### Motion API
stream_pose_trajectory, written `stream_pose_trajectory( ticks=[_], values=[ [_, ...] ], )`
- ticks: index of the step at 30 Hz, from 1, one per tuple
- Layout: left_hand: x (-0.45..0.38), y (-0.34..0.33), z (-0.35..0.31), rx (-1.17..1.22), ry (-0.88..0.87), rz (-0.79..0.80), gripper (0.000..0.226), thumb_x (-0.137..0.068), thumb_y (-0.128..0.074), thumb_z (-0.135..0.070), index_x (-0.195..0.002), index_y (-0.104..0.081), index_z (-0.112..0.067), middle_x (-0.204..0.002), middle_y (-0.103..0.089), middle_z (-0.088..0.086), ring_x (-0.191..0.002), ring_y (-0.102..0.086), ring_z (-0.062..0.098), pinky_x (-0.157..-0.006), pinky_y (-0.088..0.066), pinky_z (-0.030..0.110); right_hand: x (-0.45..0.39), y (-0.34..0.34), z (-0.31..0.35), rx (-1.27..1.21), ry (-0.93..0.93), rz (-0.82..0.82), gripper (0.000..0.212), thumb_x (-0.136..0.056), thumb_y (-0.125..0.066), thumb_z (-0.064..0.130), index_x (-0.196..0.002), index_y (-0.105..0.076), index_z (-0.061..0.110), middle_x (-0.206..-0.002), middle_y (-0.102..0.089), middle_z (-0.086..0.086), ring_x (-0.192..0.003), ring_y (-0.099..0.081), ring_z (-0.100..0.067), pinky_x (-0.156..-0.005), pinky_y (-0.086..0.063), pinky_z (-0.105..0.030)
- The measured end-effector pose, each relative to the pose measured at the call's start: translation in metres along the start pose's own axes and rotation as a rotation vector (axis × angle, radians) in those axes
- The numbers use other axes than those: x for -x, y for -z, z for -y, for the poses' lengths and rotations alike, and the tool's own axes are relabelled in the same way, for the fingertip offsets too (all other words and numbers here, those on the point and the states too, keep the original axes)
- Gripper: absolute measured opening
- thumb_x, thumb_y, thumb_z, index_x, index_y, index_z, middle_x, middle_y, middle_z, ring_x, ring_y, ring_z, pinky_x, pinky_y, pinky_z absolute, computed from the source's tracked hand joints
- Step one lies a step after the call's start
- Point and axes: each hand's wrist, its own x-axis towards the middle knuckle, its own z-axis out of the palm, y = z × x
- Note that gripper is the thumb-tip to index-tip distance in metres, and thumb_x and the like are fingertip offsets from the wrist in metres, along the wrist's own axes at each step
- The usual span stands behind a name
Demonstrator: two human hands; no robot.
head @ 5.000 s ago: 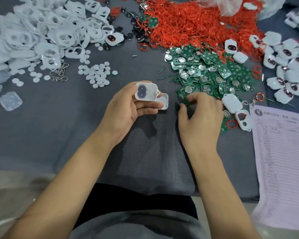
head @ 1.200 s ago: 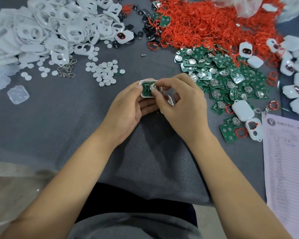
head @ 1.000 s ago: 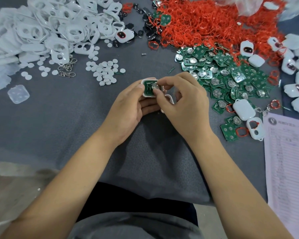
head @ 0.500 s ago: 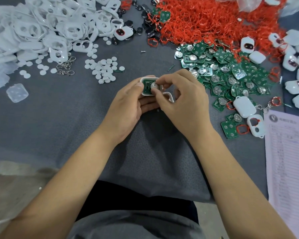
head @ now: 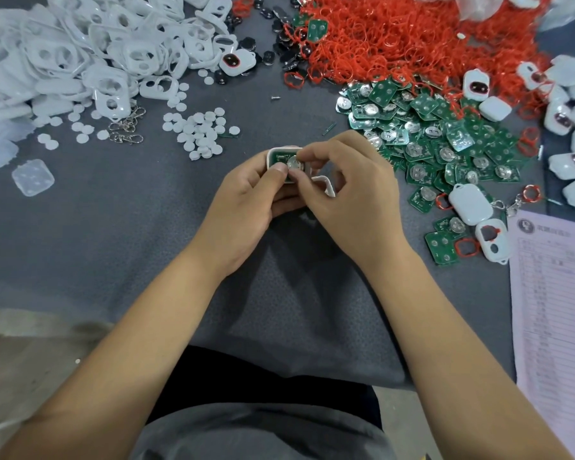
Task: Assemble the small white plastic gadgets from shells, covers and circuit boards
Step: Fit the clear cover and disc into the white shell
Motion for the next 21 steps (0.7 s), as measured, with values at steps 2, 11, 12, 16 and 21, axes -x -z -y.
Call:
stream_pose_trajectory(
  ticks=[2, 11, 12, 16, 21],
  values=[
    [0.000, 0.000, -0.001, 0.011, 0.003, -0.007, 0.035, -0.112, -0.034, -0.007, -0.136, -0.059, -0.002, -0.126, -0.071, 0.018, -0.116, -0.070, 0.028, -0.096, -0.056, 0.035, 0.000, -0.001, 0.000, 0.005, 0.008, -0.003, 0.014, -0.091, -0.076, 0.024, -0.103, -0.077, 0.015, -0.098, -0.067, 0.002, -0.081, -0.058, -0.005, -0.067, -0.053, -0.037],
    [0.000, -0.003, -0.003, 0.105, 0.045, -0.094, 0.030, -0.112, -0.035, -0.007, -0.122, -0.063, -0.003, -0.111, -0.077, 0.012, -0.102, -0.076, 0.026, -0.084, -0.059, 0.029, -0.007, 0.009, -0.012, -0.043, -0.033, -0.158, 0.014, -0.100, -0.063, 0.017, -0.100, -0.076, 0.010, -0.093, -0.068, -0.001, -0.071, -0.058, -0.014, -0.067, -0.047, -0.030],
    [-0.001, -0.003, -0.004, 0.105, 0.046, -0.097, 0.027, -0.112, -0.038, -0.009, -0.121, -0.063, -0.003, -0.111, -0.077, 0.012, -0.100, -0.077, 0.025, -0.083, -0.059, 0.028, -0.008, 0.011, -0.015, -0.034, -0.045, -0.174, 0.014, -0.100, -0.063, 0.015, -0.098, -0.076, 0.010, -0.091, -0.069, -0.002, -0.070, -0.058, -0.016, -0.066, -0.047, -0.032],
    [0.000, -0.001, -0.002, 0.052, 0.012, -0.116, 0.012, -0.108, -0.054, -0.014, -0.112, -0.064, -0.010, -0.104, -0.078, 0.006, -0.081, -0.073, 0.012, -0.072, -0.056, 0.022, -0.009, 0.013, -0.019, -0.021, -0.059, -0.189, 0.014, -0.100, -0.063, 0.014, -0.095, -0.075, 0.009, -0.088, -0.070, -0.005, -0.069, -0.058, -0.019, -0.066, -0.047, -0.035],
    [0.002, -0.001, 0.000, 0.014, -0.024, -0.120, 0.011, -0.106, -0.056, -0.013, -0.108, -0.067, -0.011, -0.100, -0.078, 0.004, -0.072, -0.069, 0.009, -0.068, -0.056, 0.022, -0.008, 0.009, -0.017, -0.028, -0.054, -0.157, 0.012, -0.098, -0.065, 0.014, -0.093, -0.075, 0.010, -0.084, -0.067, -0.001, -0.065, -0.054, -0.015, -0.064, -0.043, -0.026]
  ],
)
